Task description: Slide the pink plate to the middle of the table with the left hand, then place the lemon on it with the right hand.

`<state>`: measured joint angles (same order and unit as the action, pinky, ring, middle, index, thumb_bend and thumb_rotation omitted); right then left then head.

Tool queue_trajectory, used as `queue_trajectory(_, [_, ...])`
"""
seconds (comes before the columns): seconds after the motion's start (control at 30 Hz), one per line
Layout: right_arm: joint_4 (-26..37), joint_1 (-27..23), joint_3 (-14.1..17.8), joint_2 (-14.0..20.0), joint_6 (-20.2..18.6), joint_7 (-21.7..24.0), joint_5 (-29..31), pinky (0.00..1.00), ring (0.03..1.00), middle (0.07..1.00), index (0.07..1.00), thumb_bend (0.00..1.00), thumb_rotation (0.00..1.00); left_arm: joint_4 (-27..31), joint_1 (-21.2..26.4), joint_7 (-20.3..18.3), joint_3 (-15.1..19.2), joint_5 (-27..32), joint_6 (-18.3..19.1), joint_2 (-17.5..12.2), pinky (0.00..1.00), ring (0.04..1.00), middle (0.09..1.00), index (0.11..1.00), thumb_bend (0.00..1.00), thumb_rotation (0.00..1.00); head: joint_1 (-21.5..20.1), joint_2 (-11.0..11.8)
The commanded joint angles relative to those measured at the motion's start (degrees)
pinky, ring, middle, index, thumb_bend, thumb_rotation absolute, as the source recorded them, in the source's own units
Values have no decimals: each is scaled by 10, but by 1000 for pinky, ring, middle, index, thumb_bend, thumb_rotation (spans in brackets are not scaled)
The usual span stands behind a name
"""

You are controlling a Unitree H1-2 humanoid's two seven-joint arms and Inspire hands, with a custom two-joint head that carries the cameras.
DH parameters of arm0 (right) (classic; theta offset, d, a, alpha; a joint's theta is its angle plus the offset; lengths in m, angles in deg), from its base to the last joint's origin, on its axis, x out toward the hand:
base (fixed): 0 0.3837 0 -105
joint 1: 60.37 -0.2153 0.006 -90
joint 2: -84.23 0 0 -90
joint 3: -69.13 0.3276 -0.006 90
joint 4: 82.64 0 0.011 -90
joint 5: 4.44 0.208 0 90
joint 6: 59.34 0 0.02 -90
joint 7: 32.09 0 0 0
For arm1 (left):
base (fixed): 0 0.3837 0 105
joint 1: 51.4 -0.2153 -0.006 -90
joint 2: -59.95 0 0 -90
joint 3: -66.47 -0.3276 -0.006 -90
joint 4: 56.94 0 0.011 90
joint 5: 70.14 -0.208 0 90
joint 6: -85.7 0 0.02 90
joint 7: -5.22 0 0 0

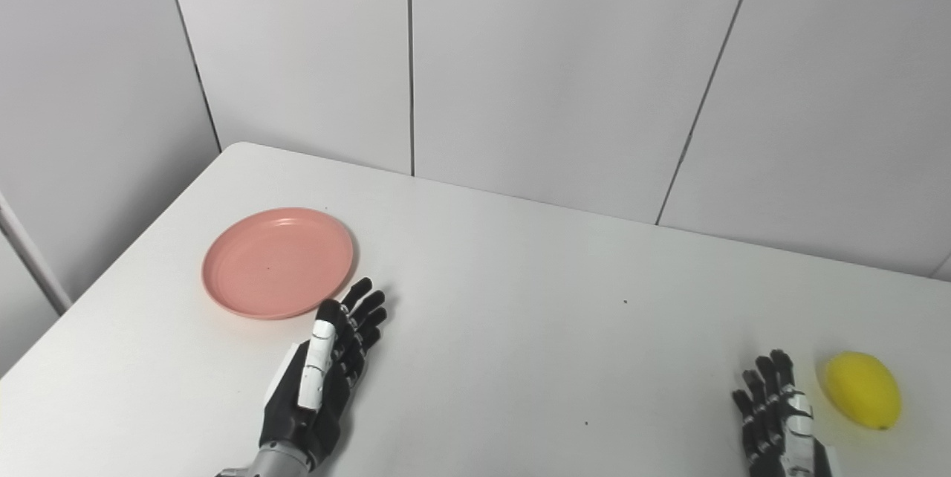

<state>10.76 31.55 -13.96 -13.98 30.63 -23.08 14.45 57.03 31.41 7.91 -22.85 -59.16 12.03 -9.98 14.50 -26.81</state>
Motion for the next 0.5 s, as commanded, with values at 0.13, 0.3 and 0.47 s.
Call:
queue_trajectory(0.13, [-16, 31, -3, -8, -16, -2, -1, 1000, 1000, 1000, 1000, 655, 961, 72, 66, 2, 30, 15, 70, -26, 981, 923, 916, 882, 826, 946, -4, -2])
queue_trajectory(0.3, [-10, 33, -4, -10, -17, -3, -2, 1000, 1000, 1000, 1000, 639, 958, 90, 123, 16, 50, 47, 105, -60, 977, 924, 907, 859, 870, 952, -5, -2])
queue_trajectory(0.47, [-7, 35, -6, -10, -16, -5, -2, 1000, 1000, 1000, 1000, 630, 955, 70, 172, 12, 79, 92, 106, -124, 907, 903, 885, 828, 871, 939, -10, -2])
